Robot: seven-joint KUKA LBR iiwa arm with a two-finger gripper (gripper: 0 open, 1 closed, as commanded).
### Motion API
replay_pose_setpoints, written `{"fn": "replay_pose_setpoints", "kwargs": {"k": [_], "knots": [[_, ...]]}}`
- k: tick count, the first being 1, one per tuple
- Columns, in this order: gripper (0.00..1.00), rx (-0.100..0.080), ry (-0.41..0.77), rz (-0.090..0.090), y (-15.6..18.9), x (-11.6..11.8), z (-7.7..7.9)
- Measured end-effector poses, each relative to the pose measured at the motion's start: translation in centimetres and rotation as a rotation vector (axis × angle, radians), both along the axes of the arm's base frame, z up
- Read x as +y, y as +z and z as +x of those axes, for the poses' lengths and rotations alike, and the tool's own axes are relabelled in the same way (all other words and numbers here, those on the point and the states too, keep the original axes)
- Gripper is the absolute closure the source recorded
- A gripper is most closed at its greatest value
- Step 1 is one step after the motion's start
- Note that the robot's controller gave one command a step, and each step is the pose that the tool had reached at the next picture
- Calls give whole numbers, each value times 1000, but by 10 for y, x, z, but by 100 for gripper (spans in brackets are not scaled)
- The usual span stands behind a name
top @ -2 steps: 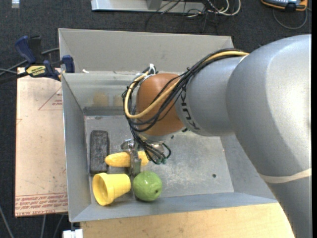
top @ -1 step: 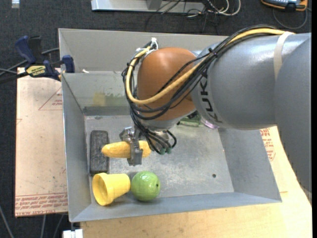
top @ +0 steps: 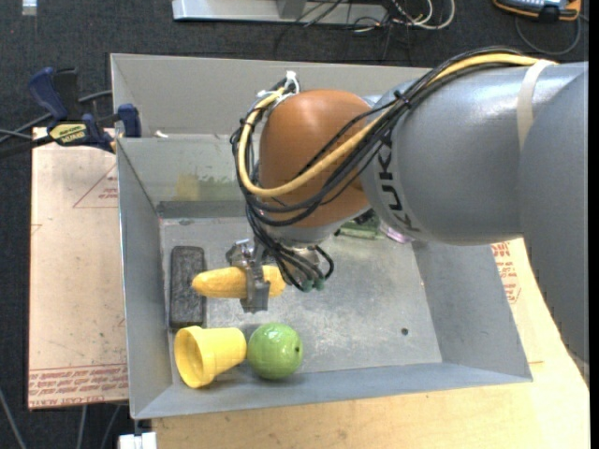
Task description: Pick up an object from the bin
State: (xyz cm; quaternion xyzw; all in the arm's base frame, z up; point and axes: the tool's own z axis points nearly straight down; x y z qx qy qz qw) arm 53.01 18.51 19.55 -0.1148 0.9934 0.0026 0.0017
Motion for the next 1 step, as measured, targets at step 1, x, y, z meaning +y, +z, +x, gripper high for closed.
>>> {"fn": "replay_pose_setpoints", "kwargs": {"k": [1], "knots": [[100,-4,14,2,121,3,14]]}}
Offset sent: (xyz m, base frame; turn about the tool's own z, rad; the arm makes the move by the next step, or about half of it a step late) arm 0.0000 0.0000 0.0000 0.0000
